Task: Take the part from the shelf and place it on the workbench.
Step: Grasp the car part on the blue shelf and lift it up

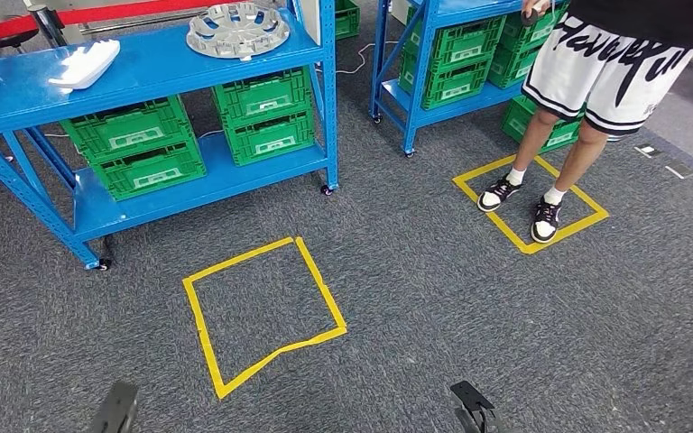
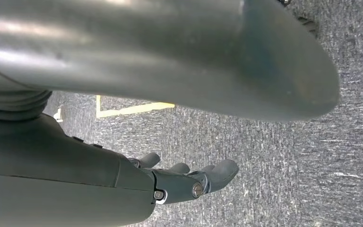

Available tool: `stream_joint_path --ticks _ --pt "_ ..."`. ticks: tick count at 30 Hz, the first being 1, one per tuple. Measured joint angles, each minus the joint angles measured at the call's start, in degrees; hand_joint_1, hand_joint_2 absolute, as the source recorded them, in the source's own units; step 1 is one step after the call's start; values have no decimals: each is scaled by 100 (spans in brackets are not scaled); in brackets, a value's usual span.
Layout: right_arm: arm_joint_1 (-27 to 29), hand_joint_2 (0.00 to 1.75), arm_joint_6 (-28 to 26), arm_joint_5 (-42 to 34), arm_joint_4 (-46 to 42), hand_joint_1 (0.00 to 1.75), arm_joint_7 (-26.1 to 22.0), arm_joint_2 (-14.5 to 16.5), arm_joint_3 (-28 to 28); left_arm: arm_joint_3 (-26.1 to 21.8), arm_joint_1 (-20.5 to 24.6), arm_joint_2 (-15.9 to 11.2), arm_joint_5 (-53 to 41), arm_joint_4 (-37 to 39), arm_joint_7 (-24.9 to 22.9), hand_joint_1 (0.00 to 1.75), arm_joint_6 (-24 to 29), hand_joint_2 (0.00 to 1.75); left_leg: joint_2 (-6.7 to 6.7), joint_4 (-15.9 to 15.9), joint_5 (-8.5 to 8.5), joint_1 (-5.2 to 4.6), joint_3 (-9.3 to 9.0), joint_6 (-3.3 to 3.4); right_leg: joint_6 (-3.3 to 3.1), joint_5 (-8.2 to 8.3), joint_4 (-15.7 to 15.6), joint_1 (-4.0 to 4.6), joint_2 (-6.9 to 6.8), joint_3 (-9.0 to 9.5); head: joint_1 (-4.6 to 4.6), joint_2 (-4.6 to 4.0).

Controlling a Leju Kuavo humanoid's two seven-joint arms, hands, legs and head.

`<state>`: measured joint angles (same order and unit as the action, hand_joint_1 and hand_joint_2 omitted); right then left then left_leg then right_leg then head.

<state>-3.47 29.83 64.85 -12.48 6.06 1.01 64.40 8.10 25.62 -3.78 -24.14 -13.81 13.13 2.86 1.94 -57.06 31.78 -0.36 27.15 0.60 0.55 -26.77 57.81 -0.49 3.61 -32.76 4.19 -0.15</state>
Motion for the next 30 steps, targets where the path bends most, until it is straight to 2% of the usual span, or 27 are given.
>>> stream_joint_path --ticks 7,13,16,22,30 --pt "-5 0 0 67 0 0 -1 4 -1 392 1233 -33 -665 -247 126 0 440 0 0 -4 -7 1 6 -9 -3 5 8 2 1 -18 1 0" --pt "-17 0 0 120 0 0 25 4 -1 943 2404 -34 -1732 -372 -311 0 1253 0 1 -5 -13 3 17 -17 -5 12 13 1 1 -34 1 0" --pt "-30 0 0 144 0 0 32 4 -1 1240 2855 -36 -2223 -376 -675 0 1369 0 0 -4 -14 2 16 -17 -5 12 14 1 1 -34 1 0" --pt "-36 0 0 166 0 0 -7 4 -1 1550 3309 -46 -2517 -326 -1387 0 1126 0 -1 -4 -14 2 16 -18 -5 12 17 1 3 -38 1 0" --pt "-37 0 0 158 0 0 -8 4 -1 1594 3504 -107 -2451 -229 -1467 0 809 0 -1 -3 -16 2 17 -22 -5 11 21 1 3 -44 0 0"
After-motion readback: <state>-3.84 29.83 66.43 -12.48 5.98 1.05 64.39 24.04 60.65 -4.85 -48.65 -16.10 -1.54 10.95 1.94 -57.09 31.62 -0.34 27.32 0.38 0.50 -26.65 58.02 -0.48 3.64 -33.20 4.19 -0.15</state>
